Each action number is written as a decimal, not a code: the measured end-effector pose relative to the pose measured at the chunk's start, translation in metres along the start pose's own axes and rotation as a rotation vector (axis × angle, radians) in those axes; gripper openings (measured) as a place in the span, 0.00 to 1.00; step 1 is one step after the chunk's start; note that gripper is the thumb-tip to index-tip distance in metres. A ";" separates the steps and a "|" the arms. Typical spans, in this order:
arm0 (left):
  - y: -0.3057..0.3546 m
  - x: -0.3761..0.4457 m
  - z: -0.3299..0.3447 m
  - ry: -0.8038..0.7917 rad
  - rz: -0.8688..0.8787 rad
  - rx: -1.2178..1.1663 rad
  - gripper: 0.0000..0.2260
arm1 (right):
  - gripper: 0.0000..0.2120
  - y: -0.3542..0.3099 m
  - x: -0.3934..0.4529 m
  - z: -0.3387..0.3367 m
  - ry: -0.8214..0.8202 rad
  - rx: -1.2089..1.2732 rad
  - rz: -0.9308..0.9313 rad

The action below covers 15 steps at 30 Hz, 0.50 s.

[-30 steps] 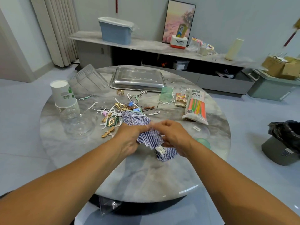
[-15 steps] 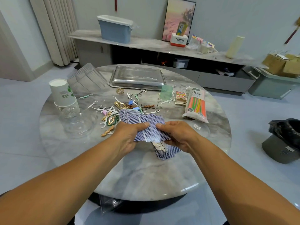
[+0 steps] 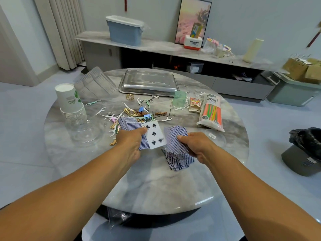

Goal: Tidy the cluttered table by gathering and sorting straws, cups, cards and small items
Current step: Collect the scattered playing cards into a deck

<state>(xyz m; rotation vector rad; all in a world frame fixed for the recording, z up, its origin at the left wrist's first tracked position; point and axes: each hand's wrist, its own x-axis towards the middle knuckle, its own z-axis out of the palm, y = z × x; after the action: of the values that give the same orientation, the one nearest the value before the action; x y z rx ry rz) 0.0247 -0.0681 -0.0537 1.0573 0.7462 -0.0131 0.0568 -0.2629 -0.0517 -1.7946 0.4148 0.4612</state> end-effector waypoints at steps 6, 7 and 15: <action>0.003 0.002 -0.001 0.007 0.010 -0.001 0.26 | 0.17 0.027 0.007 -0.001 0.235 -0.496 -0.042; 0.002 0.002 -0.001 -0.001 0.007 -0.005 0.27 | 0.20 0.028 0.005 0.001 0.312 -0.654 -0.073; -0.002 0.001 0.003 -0.052 -0.023 -0.013 0.25 | 0.04 -0.017 -0.033 0.030 -0.121 0.006 -0.395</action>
<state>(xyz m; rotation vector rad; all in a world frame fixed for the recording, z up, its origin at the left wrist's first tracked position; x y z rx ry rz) 0.0261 -0.0711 -0.0546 1.0330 0.7106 -0.0548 0.0336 -0.2280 -0.0282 -1.7769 -0.0256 0.2864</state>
